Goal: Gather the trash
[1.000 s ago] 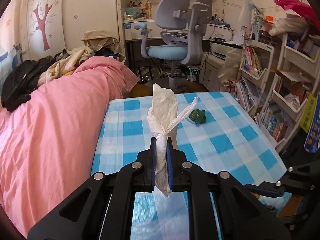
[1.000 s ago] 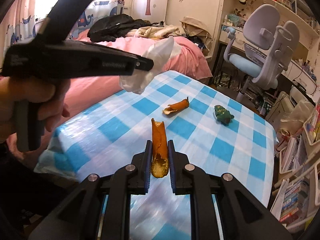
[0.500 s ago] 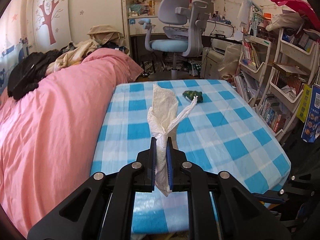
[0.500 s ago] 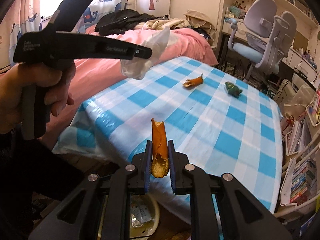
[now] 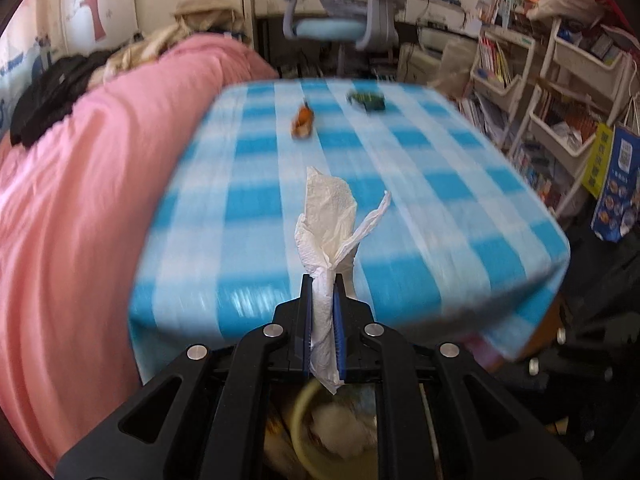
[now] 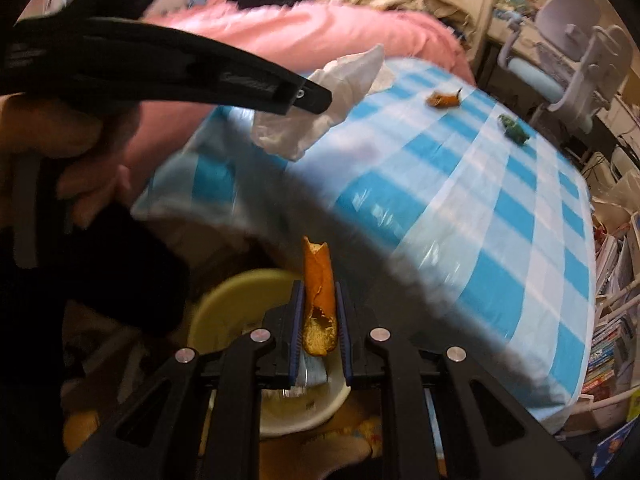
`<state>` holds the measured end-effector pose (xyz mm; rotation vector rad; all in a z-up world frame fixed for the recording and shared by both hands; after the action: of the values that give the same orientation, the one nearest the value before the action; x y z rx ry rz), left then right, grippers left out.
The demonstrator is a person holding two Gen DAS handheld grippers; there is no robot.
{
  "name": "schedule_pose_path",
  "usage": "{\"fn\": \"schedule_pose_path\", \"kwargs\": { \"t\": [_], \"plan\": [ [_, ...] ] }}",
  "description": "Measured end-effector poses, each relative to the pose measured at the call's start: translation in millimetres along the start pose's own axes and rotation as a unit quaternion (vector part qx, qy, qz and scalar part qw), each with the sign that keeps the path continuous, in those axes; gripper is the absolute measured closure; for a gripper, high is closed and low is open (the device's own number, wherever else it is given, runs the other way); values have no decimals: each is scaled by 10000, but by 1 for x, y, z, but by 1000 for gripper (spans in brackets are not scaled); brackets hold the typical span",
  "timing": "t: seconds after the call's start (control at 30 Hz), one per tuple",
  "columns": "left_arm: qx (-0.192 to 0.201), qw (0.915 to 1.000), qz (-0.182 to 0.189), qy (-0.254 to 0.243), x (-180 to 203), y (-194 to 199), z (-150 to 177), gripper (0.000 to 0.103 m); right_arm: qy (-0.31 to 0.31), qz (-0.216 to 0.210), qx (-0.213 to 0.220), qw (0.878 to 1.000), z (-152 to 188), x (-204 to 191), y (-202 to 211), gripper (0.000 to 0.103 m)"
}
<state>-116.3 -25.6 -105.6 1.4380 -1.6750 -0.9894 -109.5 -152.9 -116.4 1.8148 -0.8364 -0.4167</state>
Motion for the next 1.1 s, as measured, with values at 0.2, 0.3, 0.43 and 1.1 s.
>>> {"fn": "schedule_pose_path", "kwargs": {
  "t": [0.2,0.3,0.43,1.1],
  "plan": [
    [-995,9946,238,-150,15,-23,54,85,-362,231,121,9990,8,14,10,51],
    [-680,9977,-5,-47,8,-12,48,50,-406,252,154,9987,9,13,12,46],
    [122,9987,-377,326,-8,14,28,31,-213,324,199,9990,6,6,11,39],
    [1232,9903,-625,122,-12,13,-140,10,128,722,850,9937,-20,-1,13,16]
  ]
}}
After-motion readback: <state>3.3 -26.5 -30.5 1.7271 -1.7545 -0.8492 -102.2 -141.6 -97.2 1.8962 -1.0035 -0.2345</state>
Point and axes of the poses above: each gripper's, at about its wrist camera, not at the fingertips, and y roughly against the way its jaws point, x to its right, z to its underside, the point moved 6 cm from there along -y, roughly the way its jaws point, and after that the axes turned 11 degrees about -x, right-handed, at the moved point
